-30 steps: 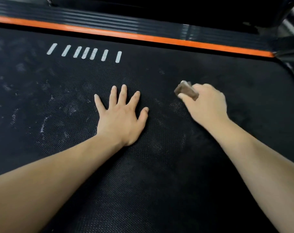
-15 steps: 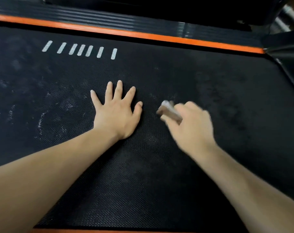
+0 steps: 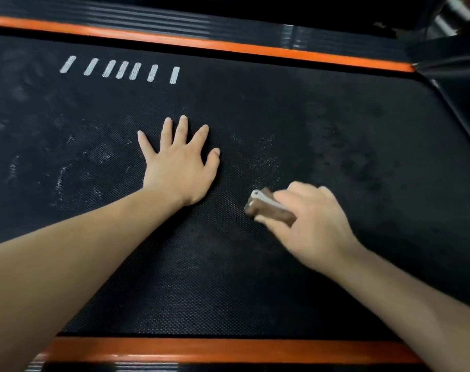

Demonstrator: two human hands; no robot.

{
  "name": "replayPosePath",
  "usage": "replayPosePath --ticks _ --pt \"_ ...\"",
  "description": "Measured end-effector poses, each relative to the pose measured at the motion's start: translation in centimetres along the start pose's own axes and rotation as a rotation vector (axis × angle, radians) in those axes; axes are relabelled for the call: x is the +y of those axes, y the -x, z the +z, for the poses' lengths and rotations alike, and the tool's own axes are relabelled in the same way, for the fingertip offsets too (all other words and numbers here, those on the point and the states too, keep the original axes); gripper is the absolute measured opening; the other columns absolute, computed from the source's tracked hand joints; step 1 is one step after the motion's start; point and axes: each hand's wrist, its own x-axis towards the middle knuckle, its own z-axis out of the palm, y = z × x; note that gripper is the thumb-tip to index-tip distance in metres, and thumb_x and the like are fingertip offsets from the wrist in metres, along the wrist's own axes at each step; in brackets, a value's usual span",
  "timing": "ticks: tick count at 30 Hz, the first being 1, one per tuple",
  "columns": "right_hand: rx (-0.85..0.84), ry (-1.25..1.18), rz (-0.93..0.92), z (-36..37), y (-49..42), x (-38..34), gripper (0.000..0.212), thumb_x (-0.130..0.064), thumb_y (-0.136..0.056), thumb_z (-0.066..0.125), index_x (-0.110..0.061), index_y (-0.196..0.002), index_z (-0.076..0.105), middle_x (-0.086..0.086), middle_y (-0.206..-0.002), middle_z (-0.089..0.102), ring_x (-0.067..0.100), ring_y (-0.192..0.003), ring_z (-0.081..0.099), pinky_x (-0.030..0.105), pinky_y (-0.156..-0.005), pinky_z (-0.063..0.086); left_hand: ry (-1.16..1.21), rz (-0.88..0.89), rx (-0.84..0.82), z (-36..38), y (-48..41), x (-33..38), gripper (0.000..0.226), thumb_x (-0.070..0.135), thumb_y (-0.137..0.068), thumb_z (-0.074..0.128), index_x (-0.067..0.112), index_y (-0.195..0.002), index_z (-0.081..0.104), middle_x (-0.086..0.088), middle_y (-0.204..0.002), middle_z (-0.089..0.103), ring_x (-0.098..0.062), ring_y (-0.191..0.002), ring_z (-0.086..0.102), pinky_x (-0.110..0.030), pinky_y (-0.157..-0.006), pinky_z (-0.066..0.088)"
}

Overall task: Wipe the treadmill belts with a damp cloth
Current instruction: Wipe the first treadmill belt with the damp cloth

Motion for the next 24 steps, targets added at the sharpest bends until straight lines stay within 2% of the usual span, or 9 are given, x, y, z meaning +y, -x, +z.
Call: replayPosePath --ticks 2,5,11,13,14,16,17,21,24 --pt "0.070 0.131 0.086 -0.5 -2.1 3.4 0.039 -0.062 -0.087 0.052 -0.025 -0.074 0.056 -0.002 -0.074 0.053 0.030 -0.073 0.060 0.043 -0.068 0.046 0.011 0.000 -0.001 -0.1 0.0 0.0 0.067 0.065 -0.101 0.018 0.037 -0.162 0.022 -0.005 -0.173 0.008 -0.029 -0.160 -0.004 -0.070 -0.120 -0.008" --pt "0.122 0.132 0.369 -1.5 -4.1 6.4 0.040 -0.058 -0.090 0.060 -0.020 -0.078 0.058 0.003 -0.080 0.055 0.037 -0.079 0.061 0.045 -0.072 0.049 0.008 0.000 -0.009 -0.1 0.0 0.0 0.068 0.067 -0.101 0.018 0.037 -0.162 0.021 -0.006 -0.173 0.008 -0.029 -0.160 -0.004 -0.070 -0.120 -0.008" --pt "-0.026 -0.011 0.012 -0.9 1.5 1.3 0.034 -0.060 -0.088 0.054 -0.033 -0.071 0.043 -0.010 -0.072 0.042 0.020 -0.066 0.049 0.041 -0.066 0.041 0.004 0.005 0.008 -0.1 0.1 0.1 0.068 0.067 -0.101 0.019 0.037 -0.162 0.022 -0.006 -0.173 0.009 -0.029 -0.160 -0.003 -0.071 -0.120 -0.007" --pt "0.073 0.092 0.049 -1.1 -0.5 4.3 0.034 -0.061 -0.087 0.056 -0.030 -0.072 0.052 -0.008 -0.073 0.046 0.027 -0.070 0.058 0.043 -0.068 0.046 0.009 0.006 0.003 -0.1 0.0 0.1 0.067 0.067 -0.101 0.019 0.036 -0.161 0.023 -0.007 -0.173 0.009 -0.030 -0.160 -0.003 -0.071 -0.120 -0.007" --pt "0.105 0.136 0.154 -1.6 -2.0 6.1 0.038 -0.060 -0.087 0.059 -0.025 -0.074 0.056 -0.007 -0.074 0.047 0.031 -0.074 0.060 0.044 -0.070 0.048 0.016 0.007 -0.001 -0.2 0.0 0.1 0.067 0.066 -0.102 0.020 0.036 -0.161 0.023 -0.007 -0.173 0.010 -0.030 -0.160 -0.002 -0.071 -0.120 -0.007" --pt "0.131 0.119 0.374 -2.1 -3.5 8.0 0.042 -0.058 -0.089 0.062 -0.020 -0.073 0.052 -0.006 -0.076 0.048 0.034 -0.076 0.060 0.045 -0.071 0.050 0.042 0.022 0.015 -0.4 0.1 0.3 0.064 0.061 -0.104 0.025 0.032 -0.161 0.027 -0.009 -0.172 0.013 -0.031 -0.160 0.001 -0.069 -0.121 -0.006" --pt "0.151 0.114 0.377 -1.9 -3.3 7.8 0.042 -0.056 -0.090 0.063 -0.020 -0.072 0.049 -0.006 -0.076 0.047 0.033 -0.075 0.060 0.044 -0.070 0.049 0.061 0.046 0.032 -0.5 0.1 0.6 0.062 0.057 -0.104 0.029 0.029 -0.160 0.029 -0.009 -0.172 0.016 -0.030 -0.159 0.004 -0.068 -0.122 -0.004" --pt "0.025 -0.010 0.074 -1.5 0.8 3.5 0.039 -0.059 -0.089 0.057 -0.024 -0.071 0.052 -0.010 -0.073 0.041 0.022 -0.065 0.052 0.036 -0.065 0.039 0.151 0.174 0.110 -1.1 -0.6 3.4 0.053 0.044 -0.105 0.044 0.024 -0.154 0.041 -0.010 -0.168 0.027 -0.031 -0.158 0.015 -0.064 -0.125 0.004" --pt "0.053 0.098 0.036 -2.3 -0.9 7.0 0.036 -0.062 -0.088 0.052 -0.029 -0.073 0.053 -0.012 -0.074 0.040 0.025 -0.071 0.057 0.037 -0.069 0.041 0.177 0.244 0.063 -1.0 -1.4 6.8 0.053 0.043 -0.104 0.045 0.026 -0.154 0.041 -0.010 -0.169 0.024 -0.032 -0.158 0.013 -0.060 -0.126 0.004"
